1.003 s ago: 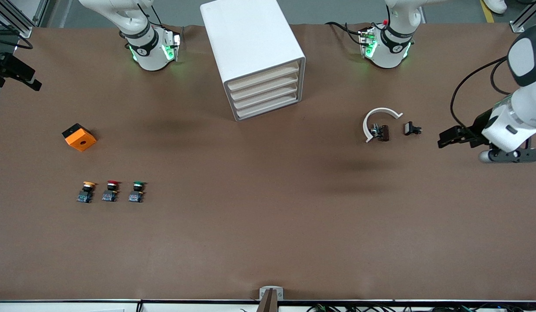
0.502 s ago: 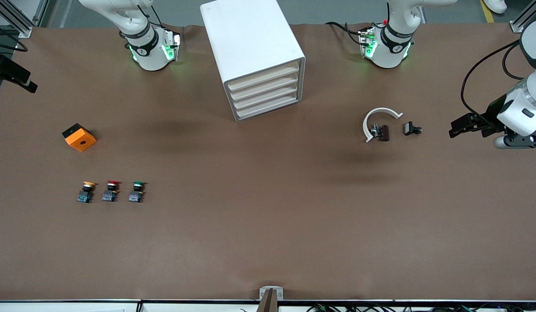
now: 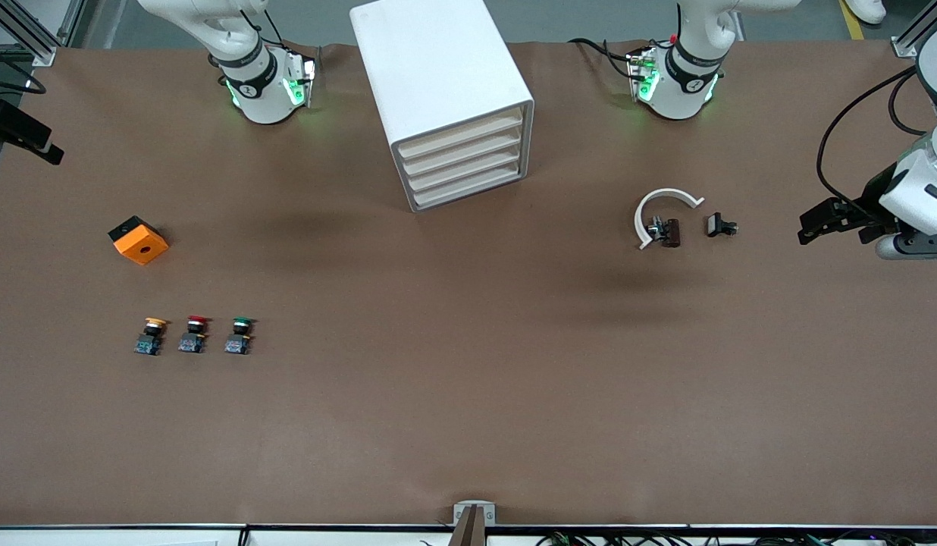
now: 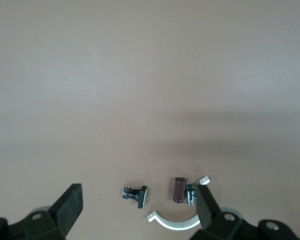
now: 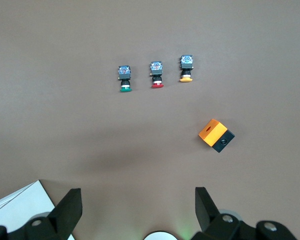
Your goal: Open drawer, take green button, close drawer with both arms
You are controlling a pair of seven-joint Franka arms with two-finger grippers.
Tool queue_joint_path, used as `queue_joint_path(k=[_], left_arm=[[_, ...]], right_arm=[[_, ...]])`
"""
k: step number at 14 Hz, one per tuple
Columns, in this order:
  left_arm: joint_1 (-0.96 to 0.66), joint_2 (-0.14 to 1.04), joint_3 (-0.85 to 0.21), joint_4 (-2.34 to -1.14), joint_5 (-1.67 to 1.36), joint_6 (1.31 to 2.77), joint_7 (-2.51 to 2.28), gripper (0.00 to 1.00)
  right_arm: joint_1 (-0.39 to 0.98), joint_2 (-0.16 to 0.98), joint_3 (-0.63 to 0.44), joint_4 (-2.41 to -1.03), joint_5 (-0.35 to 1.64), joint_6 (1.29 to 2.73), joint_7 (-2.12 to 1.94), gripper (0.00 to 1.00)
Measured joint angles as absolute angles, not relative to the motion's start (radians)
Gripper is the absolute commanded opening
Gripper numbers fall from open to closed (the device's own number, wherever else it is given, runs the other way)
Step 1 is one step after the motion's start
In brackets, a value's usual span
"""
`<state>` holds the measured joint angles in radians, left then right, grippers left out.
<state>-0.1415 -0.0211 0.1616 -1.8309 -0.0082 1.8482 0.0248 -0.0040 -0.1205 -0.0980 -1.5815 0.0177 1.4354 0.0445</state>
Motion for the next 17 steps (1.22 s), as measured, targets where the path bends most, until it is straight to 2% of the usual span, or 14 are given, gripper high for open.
queue_joint_path(k=[2,9,13,17], left_arm=[[-0.100,-0.020,0.100,-1.815,-0.008,1.849,0.024,1.00],[-0.050,-0.016,0.016,-1.774,-0.008,1.850,0.020,1.00],[-0.048,-0.016,0.001,-1.753,-0.008,1.842,0.019,1.00],[-0.045,-0.019,0.000,-1.699,-0.008,1.754,0.019,1.00]], right_arm=[[-0.004,-0.120,-0.098,-1.581,0.018,1.435,0.044,1.00],[-0.004,-0.120,-0.098,-1.581,0.018,1.435,0.044,1.00],[-0.005,-0.120,-0.100,-1.582,0.017,1.438,0.044,1.00],[-0.004,-0.119,-0.100,-1.582,0.017,1.443,0.043,1.00]])
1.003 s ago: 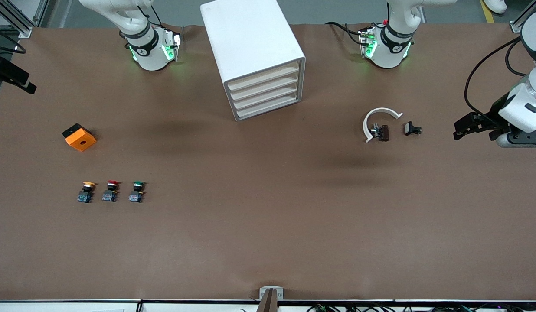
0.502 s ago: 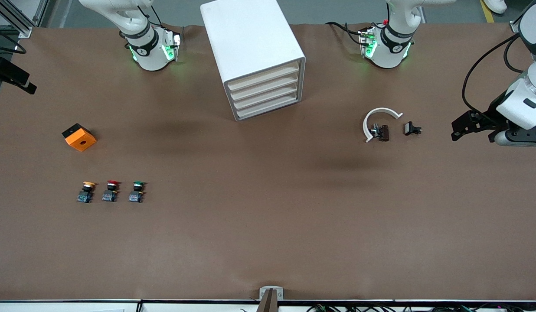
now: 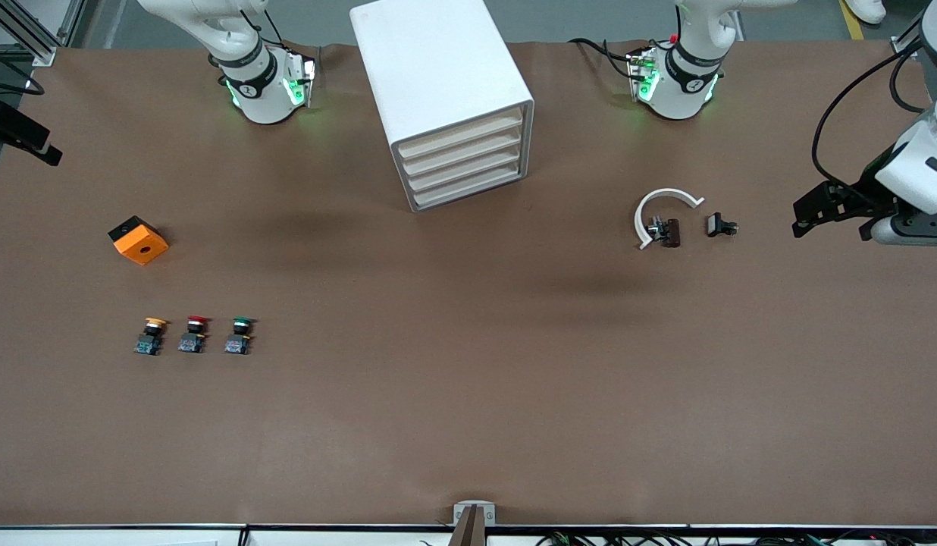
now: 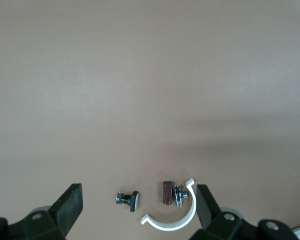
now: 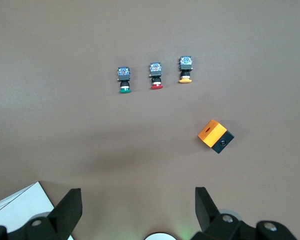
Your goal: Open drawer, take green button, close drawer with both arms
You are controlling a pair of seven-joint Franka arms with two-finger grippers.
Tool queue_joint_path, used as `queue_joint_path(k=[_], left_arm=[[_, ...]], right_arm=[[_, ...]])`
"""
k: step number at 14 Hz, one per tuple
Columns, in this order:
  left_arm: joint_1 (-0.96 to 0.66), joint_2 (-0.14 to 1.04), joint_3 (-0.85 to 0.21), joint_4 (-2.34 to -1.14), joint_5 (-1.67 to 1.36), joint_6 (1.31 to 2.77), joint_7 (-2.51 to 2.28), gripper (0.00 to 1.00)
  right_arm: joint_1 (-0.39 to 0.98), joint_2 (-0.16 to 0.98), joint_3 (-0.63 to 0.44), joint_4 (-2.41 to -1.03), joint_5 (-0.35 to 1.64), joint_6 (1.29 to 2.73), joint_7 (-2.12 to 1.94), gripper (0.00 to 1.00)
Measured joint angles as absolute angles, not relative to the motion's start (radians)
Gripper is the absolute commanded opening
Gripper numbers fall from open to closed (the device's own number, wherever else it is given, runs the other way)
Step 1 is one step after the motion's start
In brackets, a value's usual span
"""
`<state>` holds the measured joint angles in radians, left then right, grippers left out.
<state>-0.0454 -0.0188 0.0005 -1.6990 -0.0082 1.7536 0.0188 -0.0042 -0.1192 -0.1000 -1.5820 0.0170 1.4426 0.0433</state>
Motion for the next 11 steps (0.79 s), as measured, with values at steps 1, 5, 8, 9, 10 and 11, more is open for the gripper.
queue_joint_path(k=[1,5,8,9,10,11], left_arm=[[-0.045,-0.019,-0.001,-1.687,-0.008,1.735,0.019,1.00],[-0.045,-0.020,-0.005,-1.648,-0.008,1.704,0.019,1.00],[-0.046,-0.020,-0.007,-1.627,-0.008,1.663,0.016,1.00],[-0.046,-0.020,-0.007,-1.624,-0.008,1.659,0.006,1.00],[-0.046,-0.020,-0.007,-1.624,-0.008,1.656,-0.009,1.00],[-0.046,-0.020,-0.007,-1.624,-0.008,1.655,-0.022,1.00]], right_arm=[[-0.004,-0.119,-0.099,-1.582,0.017,1.445,0.042,1.00],[-0.003,-0.119,-0.098,-1.582,0.017,1.455,-0.012,1.00],[-0.003,-0.119,-0.098,-1.582,0.017,1.454,-0.017,1.00],[-0.003,-0.119,-0.098,-1.583,0.017,1.454,-0.018,1.00],[-0.003,-0.119,-0.098,-1.583,0.017,1.453,-0.019,1.00],[-0.003,-0.119,-0.098,-1.583,0.017,1.453,-0.020,1.00]])
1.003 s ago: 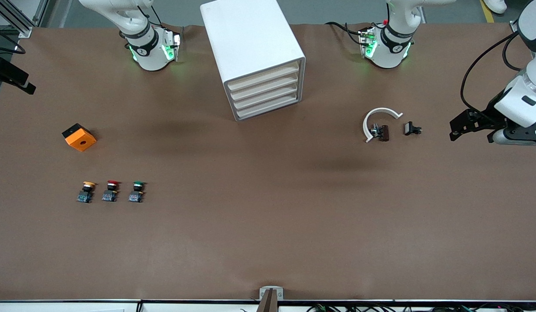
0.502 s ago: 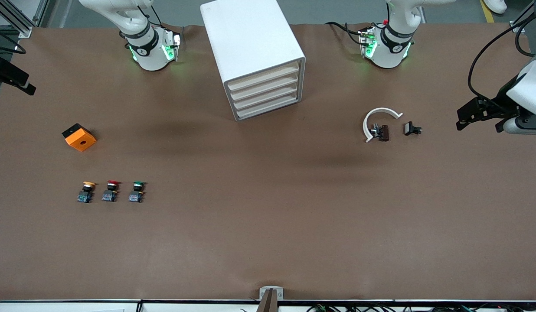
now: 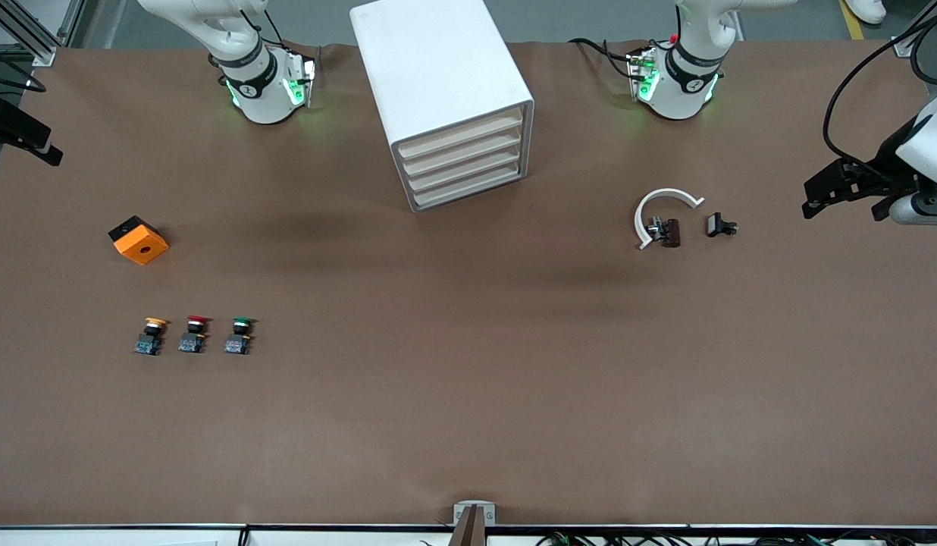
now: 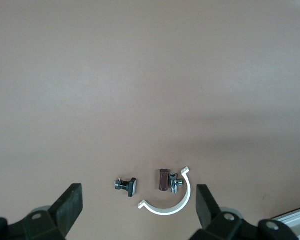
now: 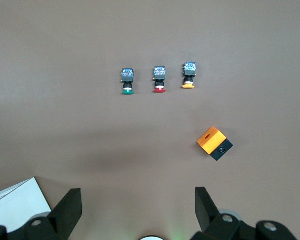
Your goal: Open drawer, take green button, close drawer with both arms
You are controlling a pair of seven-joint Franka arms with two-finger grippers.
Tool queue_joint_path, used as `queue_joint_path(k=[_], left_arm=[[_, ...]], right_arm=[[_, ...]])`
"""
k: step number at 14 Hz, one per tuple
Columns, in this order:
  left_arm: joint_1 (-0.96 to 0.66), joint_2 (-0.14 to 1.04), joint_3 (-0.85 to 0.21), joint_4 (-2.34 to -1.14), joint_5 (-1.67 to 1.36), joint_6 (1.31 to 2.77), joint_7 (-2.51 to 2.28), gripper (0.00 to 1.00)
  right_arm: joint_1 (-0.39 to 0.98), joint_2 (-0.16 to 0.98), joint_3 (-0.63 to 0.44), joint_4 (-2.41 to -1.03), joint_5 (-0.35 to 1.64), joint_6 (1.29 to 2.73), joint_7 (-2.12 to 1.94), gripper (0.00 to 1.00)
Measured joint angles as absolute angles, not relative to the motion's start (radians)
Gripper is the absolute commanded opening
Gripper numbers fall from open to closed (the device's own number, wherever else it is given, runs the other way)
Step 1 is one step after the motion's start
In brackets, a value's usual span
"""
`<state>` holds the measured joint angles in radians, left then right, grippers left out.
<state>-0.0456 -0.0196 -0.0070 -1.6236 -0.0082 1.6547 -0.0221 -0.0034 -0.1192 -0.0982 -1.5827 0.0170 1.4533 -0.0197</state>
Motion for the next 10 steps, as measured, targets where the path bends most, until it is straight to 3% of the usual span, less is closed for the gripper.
queue_joint_path(k=[10], left_arm=[[-0.041,-0.019,-0.007,-1.624,-0.008,1.645,-0.027,1.00]], right_arm=[[-0.003,-0.119,-0.098,-1.589,0.017,1.451,-0.027,1.00]])
